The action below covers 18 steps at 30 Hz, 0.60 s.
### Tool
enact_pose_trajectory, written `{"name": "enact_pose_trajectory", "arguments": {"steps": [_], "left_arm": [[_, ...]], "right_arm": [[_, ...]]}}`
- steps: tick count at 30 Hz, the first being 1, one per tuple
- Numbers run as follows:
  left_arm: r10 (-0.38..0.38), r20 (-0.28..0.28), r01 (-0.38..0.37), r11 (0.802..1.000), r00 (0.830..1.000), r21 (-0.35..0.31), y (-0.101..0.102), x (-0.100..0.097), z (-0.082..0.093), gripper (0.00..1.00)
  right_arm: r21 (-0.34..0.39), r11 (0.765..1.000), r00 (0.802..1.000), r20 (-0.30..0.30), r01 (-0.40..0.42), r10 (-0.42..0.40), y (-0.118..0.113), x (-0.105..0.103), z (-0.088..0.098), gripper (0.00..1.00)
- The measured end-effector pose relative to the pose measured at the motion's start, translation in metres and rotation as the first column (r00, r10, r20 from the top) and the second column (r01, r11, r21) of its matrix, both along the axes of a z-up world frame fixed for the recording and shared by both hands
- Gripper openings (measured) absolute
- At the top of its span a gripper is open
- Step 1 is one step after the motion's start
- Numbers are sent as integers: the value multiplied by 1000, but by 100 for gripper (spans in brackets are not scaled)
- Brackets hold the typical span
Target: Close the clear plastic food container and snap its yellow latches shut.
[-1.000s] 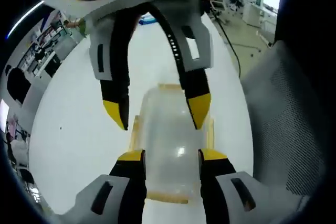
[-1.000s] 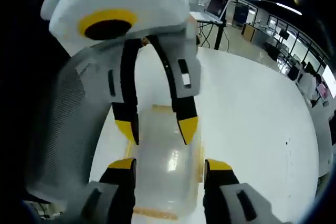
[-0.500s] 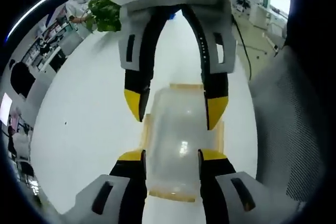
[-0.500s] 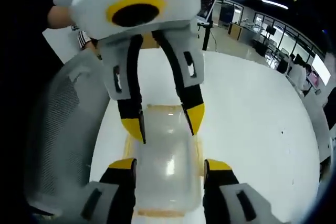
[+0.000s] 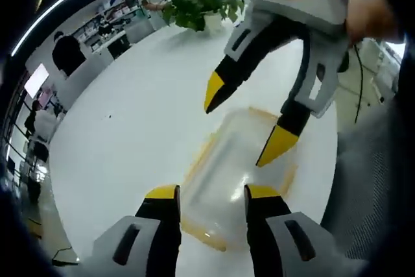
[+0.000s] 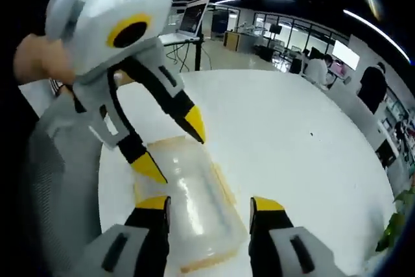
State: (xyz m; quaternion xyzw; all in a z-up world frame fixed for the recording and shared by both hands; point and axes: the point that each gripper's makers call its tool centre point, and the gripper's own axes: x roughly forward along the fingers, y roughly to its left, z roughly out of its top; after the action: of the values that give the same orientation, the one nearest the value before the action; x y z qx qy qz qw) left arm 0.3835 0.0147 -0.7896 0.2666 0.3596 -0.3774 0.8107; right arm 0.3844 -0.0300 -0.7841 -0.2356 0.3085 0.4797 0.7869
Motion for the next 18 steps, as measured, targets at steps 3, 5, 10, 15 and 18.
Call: {"name": "enact_pose_trajectory", "arguments": {"steps": [3,5,10,15,18], "left_arm": [[99,2,-99,995,995,3,8,2,-1,37],[156,4,-156,988,988,0,11,3,-1,37],[255,31,-255,967,966,-15,15,3,1,38],[301,96,-301,953,949,-7,17,4,5,42],[338,122,-339,941,933,-12,21,6,8,42]], "right_arm": [[33,992,993,-6,119,-119,-5,4,2,47],[-2,987,987,31,160,-160,-11,4,0,47],[39,971,968,76,237,-239,-16,4,4,47],[70,938,932,112,340,-346,-24,8,10,47],[71,930,924,109,360,-366,-22,6,8,47]]}}
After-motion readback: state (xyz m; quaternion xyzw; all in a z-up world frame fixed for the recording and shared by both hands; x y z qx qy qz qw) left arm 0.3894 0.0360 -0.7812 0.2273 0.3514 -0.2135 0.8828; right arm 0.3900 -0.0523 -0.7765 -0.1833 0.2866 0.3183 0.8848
